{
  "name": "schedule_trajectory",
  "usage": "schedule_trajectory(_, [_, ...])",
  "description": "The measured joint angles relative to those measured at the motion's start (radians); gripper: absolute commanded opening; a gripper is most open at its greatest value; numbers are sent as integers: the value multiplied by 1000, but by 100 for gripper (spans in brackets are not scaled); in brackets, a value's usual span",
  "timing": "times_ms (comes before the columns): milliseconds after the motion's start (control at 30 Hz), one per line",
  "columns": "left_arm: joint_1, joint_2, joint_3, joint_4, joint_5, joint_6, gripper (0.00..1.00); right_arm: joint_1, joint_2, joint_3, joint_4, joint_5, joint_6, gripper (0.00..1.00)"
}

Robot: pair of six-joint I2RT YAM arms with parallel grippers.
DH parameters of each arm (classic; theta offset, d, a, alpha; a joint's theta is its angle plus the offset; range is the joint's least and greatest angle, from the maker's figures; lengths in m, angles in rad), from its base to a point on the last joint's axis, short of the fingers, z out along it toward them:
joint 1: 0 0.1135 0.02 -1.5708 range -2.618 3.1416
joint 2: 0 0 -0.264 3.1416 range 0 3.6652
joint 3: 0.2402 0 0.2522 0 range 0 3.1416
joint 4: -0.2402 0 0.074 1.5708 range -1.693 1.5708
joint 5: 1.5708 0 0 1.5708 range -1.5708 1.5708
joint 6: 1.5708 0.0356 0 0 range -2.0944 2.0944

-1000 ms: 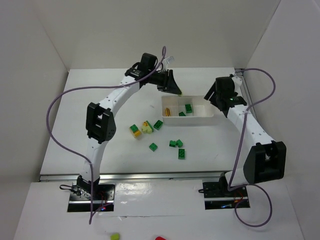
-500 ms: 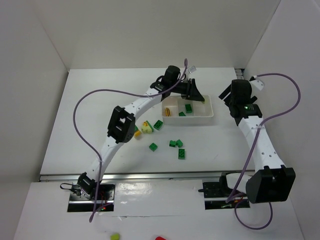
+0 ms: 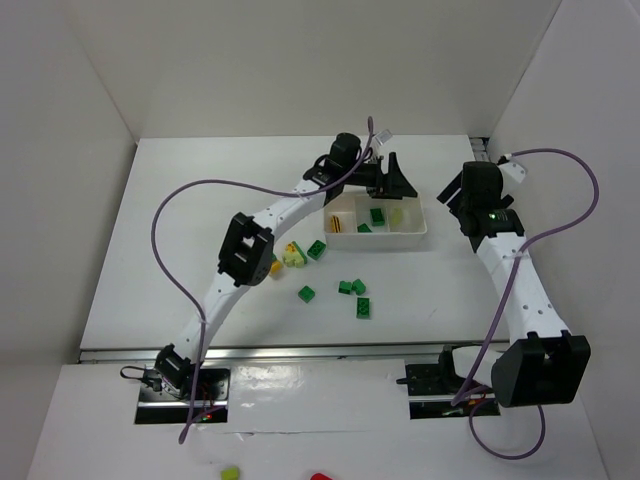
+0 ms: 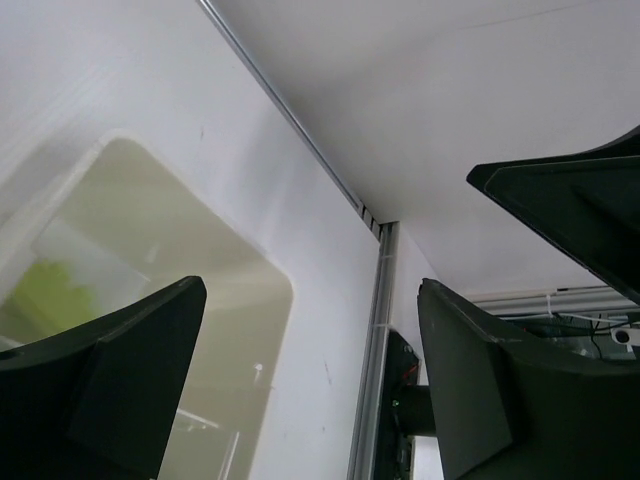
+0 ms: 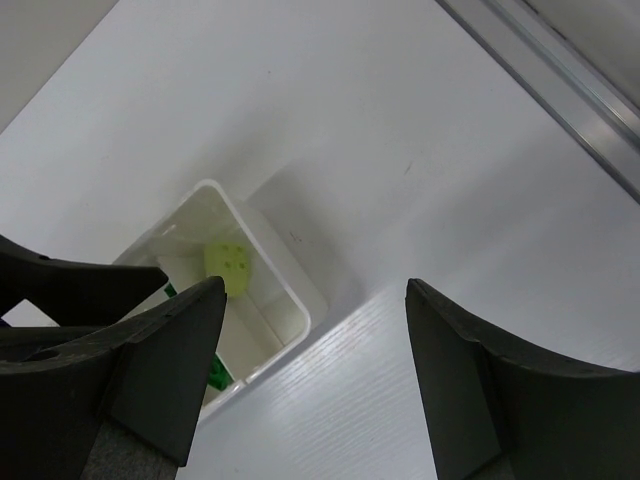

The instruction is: Sort the legos into containers by color

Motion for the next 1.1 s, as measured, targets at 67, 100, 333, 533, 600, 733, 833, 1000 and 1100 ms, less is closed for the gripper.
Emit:
schedule_trajectory(67, [-3,0,0,7,8,2,96,0,-1,0,0,-2,0,80])
schedule_trajectory(100, [-3,0,0,6,11,5,92,0,-2,0,0,-4,0,80])
schedule_trajectory(333, [24,-181,-178,-166,6,110,81,-2,-31,-8,22,-138,-95,80])
schedule_trajectory(533, [190,-657,-529,-396,-173,310,83,113,-48,-34,25,-306,-193,83])
schedule_trajectory(600, [262,-794,-579,-455,-259,362,84,190,-78,-84,17,-348,-202,84])
schedule_trajectory(733, [311,-958,-614,-553,-412,447,86,375,-153,-241,-17,-394,-174,87])
schedule_trajectory(833, [293,-980,-642,-607,-471,480,86,497,-151,-325,-43,-412,-140,87])
schedule_trajectory(1000, [284,-938,-692,-689,-518,484,84,666,-76,-362,-62,-376,-77,88])
schedule_trajectory(1100, [285,-914,-696,-712,-523,483,84,738,-39,-369,-51,-343,-39,88])
